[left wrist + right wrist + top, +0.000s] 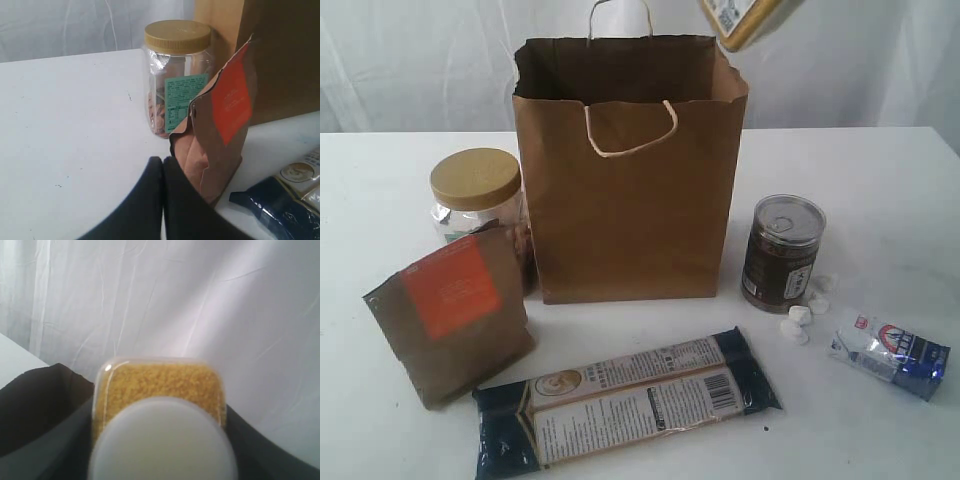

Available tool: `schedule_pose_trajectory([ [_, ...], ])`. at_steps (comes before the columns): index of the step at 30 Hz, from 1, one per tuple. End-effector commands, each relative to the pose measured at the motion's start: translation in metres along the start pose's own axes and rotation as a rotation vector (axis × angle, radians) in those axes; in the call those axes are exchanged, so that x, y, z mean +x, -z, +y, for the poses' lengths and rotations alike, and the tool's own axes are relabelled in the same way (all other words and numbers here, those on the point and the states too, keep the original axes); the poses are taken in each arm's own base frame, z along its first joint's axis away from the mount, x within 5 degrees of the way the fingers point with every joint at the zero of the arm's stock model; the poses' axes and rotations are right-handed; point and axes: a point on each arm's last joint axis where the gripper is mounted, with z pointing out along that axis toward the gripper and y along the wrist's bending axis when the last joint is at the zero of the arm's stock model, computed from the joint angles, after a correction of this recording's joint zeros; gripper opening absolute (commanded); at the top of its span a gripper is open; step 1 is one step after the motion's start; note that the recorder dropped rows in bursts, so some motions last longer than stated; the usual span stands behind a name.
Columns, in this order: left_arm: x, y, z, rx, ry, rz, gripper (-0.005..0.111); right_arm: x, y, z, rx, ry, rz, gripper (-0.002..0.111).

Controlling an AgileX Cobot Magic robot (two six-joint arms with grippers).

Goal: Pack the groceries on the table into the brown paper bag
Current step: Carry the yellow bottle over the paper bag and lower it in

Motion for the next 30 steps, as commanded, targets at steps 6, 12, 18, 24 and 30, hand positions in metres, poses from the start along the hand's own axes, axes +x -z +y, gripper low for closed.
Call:
schedule_pose_trajectory([
  [6, 0.001, 0.000, 0.000, 0.001, 0.002, -0.003, 0.000, -0.007, -0.020, 0.003, 0.028, -0.027, -0.089, 0.000],
  [12, 0.001, 0.000, 0.000, 0.001, 0.002, -0.003, 0.000, -0.008, -0.036, 0.006, -0.023, -0.072, -0.007, 0.000],
  [18, 0.001, 0.000, 0.000, 0.001, 0.002, -0.003, 0.000, -0.012, -0.049, 0.007, -0.061, -0.108, 0.054, 0.000],
  [24, 0.001, 0.000, 0.000, 0.001, 0.002, -0.003, 0.000, -0.007, -0.066, 0.014, -0.101, -0.108, 0.115, 0.000],
  [30, 0.001, 0.000, 0.000, 0.001, 0.002, -0.003, 0.000, 0.002, -0.087, 0.021, -0.135, -0.088, 0.183, 0.000],
])
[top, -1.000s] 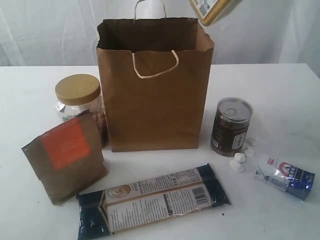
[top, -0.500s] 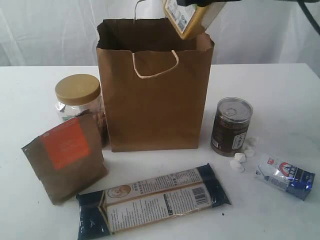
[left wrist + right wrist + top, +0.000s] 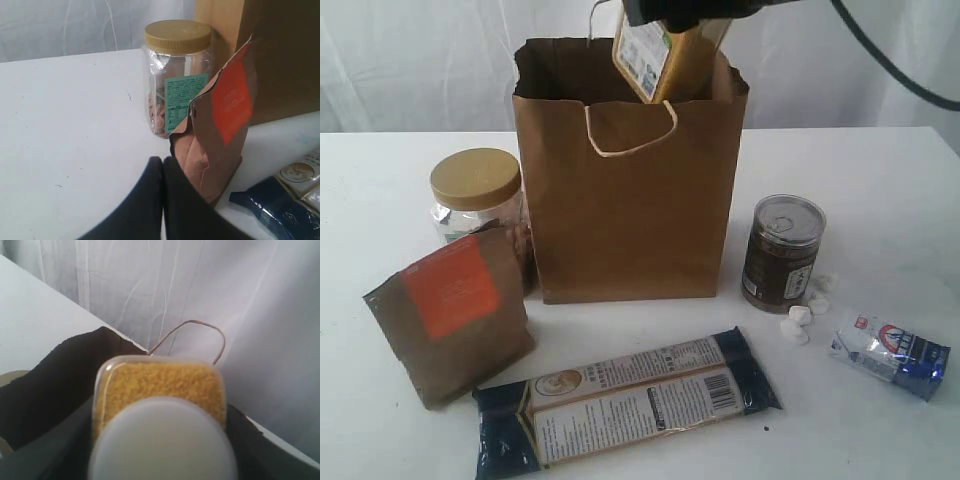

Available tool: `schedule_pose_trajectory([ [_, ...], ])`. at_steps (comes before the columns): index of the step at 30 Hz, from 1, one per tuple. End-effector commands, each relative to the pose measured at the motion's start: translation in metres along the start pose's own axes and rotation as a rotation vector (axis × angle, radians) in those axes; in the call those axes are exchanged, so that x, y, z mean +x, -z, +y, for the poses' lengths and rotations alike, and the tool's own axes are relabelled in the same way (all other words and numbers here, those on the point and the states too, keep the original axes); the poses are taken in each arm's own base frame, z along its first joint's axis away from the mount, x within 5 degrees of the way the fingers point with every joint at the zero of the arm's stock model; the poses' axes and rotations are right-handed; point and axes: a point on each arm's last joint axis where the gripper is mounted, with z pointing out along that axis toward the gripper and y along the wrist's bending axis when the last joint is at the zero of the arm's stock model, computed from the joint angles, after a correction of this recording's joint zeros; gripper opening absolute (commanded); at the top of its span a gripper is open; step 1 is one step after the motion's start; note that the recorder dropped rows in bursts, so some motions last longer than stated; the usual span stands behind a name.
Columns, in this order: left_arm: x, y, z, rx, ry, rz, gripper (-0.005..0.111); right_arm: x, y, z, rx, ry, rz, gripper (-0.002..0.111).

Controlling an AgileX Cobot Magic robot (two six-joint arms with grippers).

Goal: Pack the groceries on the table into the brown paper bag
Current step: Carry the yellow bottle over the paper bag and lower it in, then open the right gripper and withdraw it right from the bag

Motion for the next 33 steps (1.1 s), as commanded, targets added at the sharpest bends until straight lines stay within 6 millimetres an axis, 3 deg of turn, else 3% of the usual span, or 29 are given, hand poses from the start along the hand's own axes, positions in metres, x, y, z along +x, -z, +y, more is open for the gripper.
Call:
schedule_pose_trajectory([
  [1, 0.001, 0.000, 0.000, 0.001, 0.002, -0.003, 0.000, -0.011, -0.007, -0.003, 0.018, 0.014, -0.043, 0.000],
  [5, 0.001, 0.000, 0.000, 0.001, 0.002, -0.003, 0.000, 0.000, -0.021, -0.002, 0.012, 0.039, 0.015, 0.000],
  [14, 0.001, 0.000, 0.000, 0.001, 0.002, -0.003, 0.000, 0.014, -0.034, -0.002, -0.002, 0.047, 0.090, 0.000],
  [16, 0.001, 0.000, 0.000, 0.001, 0.002, -0.003, 0.000, 0.014, -0.034, -0.002, -0.001, 0.047, 0.089, 0.007],
  [21, 0.001, 0.000, 0.000, 0.001, 0.002, -0.003, 0.000, 0.014, -0.034, -0.002, -0.002, 0.047, 0.093, 0.051],
  [27, 0.001, 0.000, 0.000, 0.001, 0.002, -0.003, 0.000, 0.015, -0.034, -0.002, -0.005, 0.044, 0.099, 0.060],
  [29, 0.001, 0.000, 0.000, 0.001, 0.002, -0.003, 0.000, 0.016, -0.034, -0.001, -0.007, 0.044, 0.106, 0.070],
  [33, 0.001, 0.000, 0.000, 0.001, 0.002, -0.003, 0.000, 0.015, -0.034, -0.001, -0.007, 0.044, 0.104, 0.072],
])
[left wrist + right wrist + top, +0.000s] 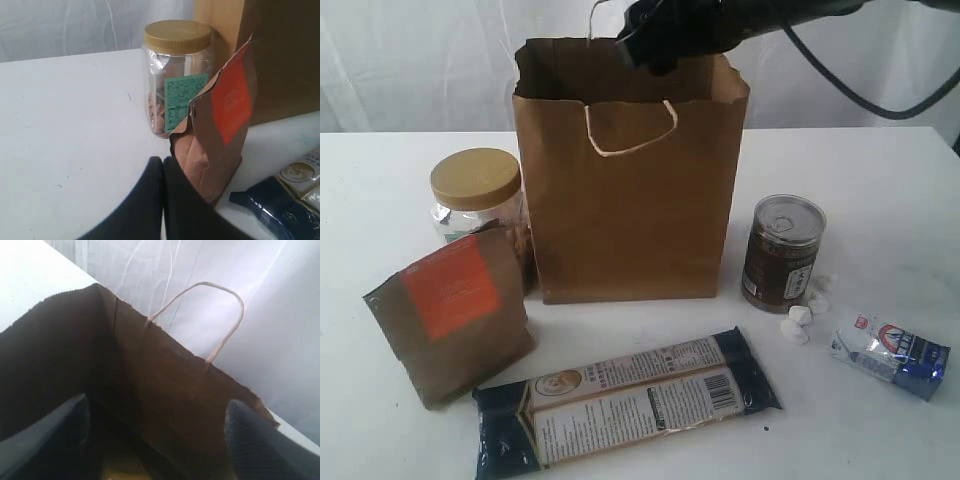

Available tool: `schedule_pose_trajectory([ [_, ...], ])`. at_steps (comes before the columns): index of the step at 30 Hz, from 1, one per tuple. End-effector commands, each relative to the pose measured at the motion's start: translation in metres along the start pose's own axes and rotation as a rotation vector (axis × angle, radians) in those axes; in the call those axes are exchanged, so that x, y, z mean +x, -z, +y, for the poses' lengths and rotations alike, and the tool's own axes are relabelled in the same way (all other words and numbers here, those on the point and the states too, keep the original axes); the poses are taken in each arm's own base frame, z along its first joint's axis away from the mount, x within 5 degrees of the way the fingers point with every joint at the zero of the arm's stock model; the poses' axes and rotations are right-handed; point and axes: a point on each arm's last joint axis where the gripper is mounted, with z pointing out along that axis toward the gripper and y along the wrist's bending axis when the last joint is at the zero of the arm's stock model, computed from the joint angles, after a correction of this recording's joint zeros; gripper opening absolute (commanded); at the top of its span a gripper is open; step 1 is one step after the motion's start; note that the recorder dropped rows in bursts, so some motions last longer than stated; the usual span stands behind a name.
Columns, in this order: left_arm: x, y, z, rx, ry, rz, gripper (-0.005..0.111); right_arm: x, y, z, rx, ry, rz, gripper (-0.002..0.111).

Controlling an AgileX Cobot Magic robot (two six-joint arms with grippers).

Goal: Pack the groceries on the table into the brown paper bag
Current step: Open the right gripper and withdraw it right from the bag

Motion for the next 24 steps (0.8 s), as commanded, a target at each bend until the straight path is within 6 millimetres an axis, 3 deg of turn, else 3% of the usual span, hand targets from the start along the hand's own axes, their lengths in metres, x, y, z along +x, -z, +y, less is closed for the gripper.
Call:
schedule_pose_trajectory([
  [1, 0.001, 0.000, 0.000, 0.001, 0.002, -0.003, 0.000, -0.003, 0.002, -0.001, 0.006, -0.006, -0.019, 0.072],
  [8, 0.001, 0.000, 0.000, 0.001, 0.002, -0.003, 0.000, -0.006, 0.010, -0.001, 0.004, -0.005, -0.022, 0.072],
  [18, 0.001, 0.000, 0.000, 0.001, 0.002, -0.003, 0.000, -0.019, 0.043, -0.004, 0.041, 0.039, -0.053, 0.072],
  [24, 0.001, 0.000, 0.000, 0.001, 0.002, -0.003, 0.000, -0.008, 0.058, -0.017, 0.095, -0.029, -0.008, 0.072],
])
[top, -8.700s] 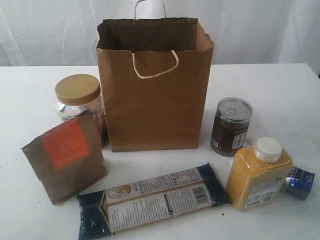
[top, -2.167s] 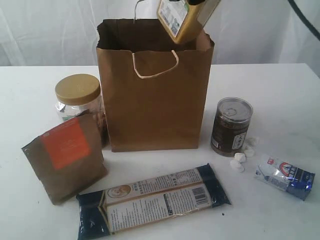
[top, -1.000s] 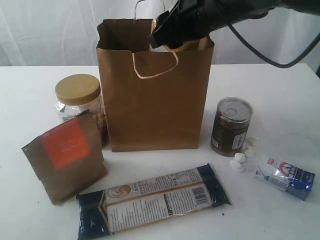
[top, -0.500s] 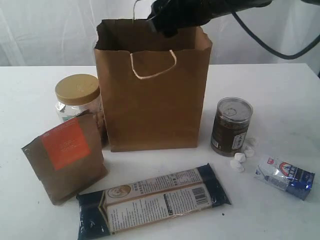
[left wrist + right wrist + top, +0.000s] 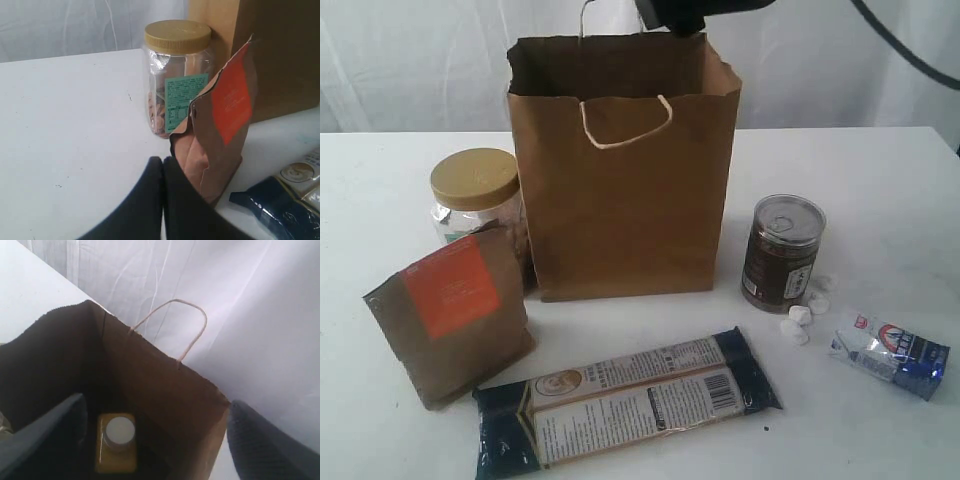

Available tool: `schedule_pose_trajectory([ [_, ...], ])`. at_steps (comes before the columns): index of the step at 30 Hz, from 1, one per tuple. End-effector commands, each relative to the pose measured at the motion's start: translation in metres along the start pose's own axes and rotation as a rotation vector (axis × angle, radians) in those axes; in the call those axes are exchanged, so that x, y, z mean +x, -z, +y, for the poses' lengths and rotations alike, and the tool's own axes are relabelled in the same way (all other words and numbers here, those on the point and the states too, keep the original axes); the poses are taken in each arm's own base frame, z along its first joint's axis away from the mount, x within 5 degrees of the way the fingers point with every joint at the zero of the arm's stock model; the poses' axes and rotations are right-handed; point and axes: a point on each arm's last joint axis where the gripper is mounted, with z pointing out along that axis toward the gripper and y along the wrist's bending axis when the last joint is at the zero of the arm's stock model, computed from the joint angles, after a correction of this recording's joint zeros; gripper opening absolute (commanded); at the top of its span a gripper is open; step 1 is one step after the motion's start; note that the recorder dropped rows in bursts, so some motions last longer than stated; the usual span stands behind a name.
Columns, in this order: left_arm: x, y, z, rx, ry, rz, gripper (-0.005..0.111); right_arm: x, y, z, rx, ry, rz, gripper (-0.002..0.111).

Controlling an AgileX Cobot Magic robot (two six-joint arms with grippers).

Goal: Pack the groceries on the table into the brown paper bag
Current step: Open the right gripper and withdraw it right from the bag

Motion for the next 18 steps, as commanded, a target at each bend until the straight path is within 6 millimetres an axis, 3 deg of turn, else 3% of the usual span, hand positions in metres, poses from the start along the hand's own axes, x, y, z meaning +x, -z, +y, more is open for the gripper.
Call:
schedule_pose_trajectory([
  [1, 0.001, 0.000, 0.000, 0.001, 0.004, -0.004, 0.000, 0.012, 0.018, -0.016, 0.070, -0.072, 0.033, 0.072],
  [14, 0.001, 0.000, 0.000, 0.001, 0.004, -0.004, 0.000, 0.044, 0.132, -0.047, 0.302, -0.133, -0.005, 0.069],
  [18, 0.001, 0.000, 0.000, 0.001, 0.004, -0.004, 0.000, 0.070, 0.148, -0.048, 0.350, -0.151, 0.071, 0.069],
])
